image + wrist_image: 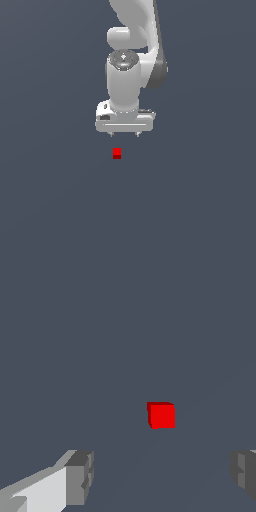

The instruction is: Pick up the red cube and move it to a goal position.

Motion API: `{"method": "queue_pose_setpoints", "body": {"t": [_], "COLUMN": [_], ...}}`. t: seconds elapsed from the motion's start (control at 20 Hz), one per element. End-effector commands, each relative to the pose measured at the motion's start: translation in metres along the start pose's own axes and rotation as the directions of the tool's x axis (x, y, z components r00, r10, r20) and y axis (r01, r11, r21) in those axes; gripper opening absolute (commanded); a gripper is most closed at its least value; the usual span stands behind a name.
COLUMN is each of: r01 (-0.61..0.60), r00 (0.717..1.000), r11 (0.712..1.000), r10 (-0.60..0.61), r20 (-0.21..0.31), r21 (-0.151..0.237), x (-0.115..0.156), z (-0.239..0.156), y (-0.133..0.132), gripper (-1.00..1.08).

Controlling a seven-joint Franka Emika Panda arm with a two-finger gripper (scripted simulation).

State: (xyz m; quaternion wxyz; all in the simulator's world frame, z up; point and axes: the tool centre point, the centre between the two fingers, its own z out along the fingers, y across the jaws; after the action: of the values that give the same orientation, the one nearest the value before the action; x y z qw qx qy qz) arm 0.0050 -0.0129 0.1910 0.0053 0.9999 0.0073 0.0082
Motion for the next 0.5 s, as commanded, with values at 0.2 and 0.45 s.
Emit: {"method": "queue_pose_setpoints", "body": {"t": [0.2,0.45], "r01": [0.001,0.003], "r00": [1.0,1.0], "r11": [1.0,1.0], "r10": [-0.001,-0.003], "r20": [0.001,0.003], "r21": [0.0,0.002], "x": [0.0,-0.002], "z": [0.005,0.028], "y": [0.001,0.007], "gripper": [1.0,1.0]}}
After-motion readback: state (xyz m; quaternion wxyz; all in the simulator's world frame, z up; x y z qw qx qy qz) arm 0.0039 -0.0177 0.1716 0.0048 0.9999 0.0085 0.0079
